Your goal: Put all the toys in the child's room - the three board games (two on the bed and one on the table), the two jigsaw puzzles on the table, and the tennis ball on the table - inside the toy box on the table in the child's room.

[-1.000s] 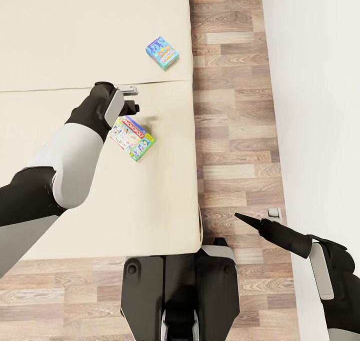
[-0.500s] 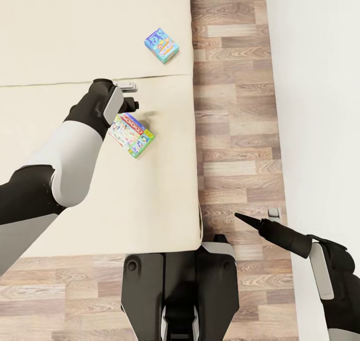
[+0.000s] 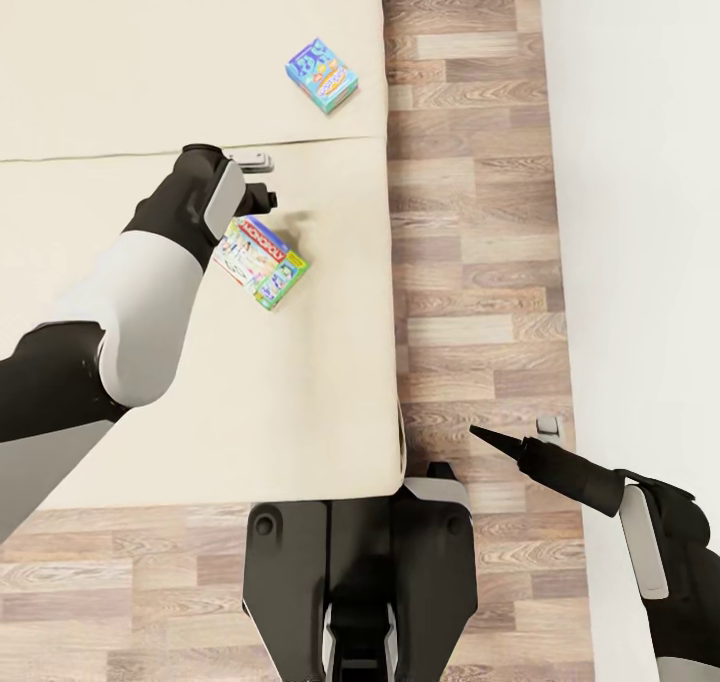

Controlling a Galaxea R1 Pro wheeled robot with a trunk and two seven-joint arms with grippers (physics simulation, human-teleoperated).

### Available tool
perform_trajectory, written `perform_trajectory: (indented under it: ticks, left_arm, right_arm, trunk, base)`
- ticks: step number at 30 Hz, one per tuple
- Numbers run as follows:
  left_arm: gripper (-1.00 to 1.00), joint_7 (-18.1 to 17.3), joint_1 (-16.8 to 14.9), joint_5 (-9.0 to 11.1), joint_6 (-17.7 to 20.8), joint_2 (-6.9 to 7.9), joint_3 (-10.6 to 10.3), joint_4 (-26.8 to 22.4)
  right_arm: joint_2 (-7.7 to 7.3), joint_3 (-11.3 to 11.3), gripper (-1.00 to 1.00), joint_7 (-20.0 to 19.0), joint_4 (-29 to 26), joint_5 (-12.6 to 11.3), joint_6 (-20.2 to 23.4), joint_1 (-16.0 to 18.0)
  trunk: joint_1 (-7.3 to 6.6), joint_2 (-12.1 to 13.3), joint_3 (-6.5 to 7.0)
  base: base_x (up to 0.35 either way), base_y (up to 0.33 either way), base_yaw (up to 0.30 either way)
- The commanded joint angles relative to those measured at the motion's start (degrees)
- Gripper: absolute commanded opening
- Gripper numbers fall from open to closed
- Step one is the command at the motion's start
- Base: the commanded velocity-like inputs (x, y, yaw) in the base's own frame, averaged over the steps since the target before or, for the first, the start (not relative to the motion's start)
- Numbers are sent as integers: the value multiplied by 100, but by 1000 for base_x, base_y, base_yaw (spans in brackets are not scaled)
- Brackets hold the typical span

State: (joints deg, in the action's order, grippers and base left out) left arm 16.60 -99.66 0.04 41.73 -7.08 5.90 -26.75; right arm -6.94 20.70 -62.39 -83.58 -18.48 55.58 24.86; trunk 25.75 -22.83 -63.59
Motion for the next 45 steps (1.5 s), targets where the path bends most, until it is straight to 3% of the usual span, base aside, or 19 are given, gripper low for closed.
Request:
perform_trajectory:
  ticks: [1,35,45]
  left_arm:
    - [100,19,-7,1,20,-6,30,-6]
    - [100,19,-246,-13,69,0,-1,-214]
    - [100,18,-263,-10,72,-8,-2,-216]
  right_arm:
    - [-2,4,100,-19,1,2,22,2]
    - [-18,4,100,-19,4,11,-7,2]
    - [-20,13,100,-14,8,23,-14,2]
  trunk:
    - [3,-9,-15]
    - [3,-9,-336]
    - [3,-9,-370]
  base:
    - [0,0,0]
    - [0,0,0]
    - [0,0,0]
